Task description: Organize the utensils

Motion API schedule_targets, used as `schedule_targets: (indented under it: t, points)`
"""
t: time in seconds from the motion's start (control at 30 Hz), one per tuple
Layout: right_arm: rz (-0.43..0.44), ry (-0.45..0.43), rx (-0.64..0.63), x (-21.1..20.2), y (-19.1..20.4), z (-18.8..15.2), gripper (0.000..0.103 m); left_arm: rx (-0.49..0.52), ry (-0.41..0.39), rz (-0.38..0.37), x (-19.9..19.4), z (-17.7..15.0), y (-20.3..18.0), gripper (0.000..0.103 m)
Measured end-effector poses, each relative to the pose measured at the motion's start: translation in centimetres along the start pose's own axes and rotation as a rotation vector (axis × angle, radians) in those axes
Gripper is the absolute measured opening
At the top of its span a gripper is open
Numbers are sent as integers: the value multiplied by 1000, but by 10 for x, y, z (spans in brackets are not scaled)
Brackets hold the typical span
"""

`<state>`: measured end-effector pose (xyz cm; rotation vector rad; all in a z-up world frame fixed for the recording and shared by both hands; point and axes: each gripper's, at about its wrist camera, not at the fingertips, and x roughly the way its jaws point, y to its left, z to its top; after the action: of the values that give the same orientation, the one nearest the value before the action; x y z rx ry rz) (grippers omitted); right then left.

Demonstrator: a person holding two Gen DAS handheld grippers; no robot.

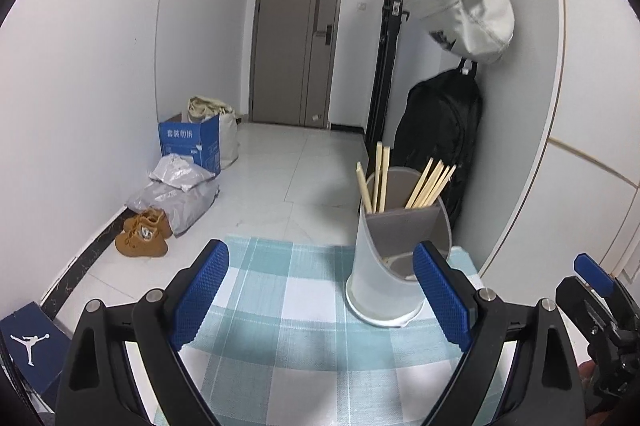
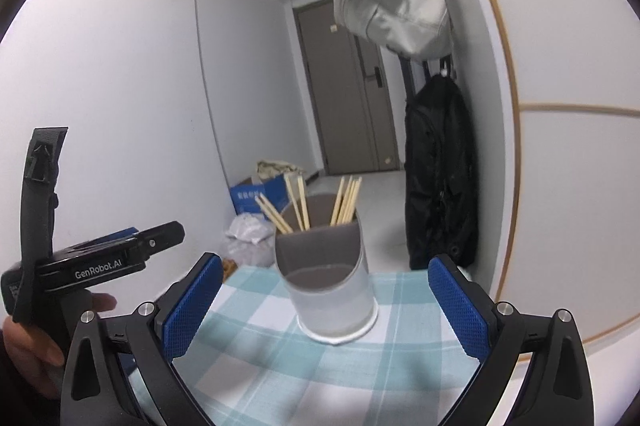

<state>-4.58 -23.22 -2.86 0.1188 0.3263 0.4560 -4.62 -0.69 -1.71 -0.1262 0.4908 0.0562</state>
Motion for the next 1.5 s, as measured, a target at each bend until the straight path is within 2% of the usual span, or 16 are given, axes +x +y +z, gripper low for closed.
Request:
schedule_targets:
  t: [0.07, 0.53, 1.5]
  points:
    - [6, 14, 2, 4, 0, -4, 103, -9, 24, -11, 5, 1, 0, 91]
    - [29, 39, -27, 21, 8, -11, 103, -10, 26, 5, 6, 1, 2, 91]
    - [2, 26, -8, 12, 3, -9, 103, -12, 48, 25, 8, -3, 2, 91]
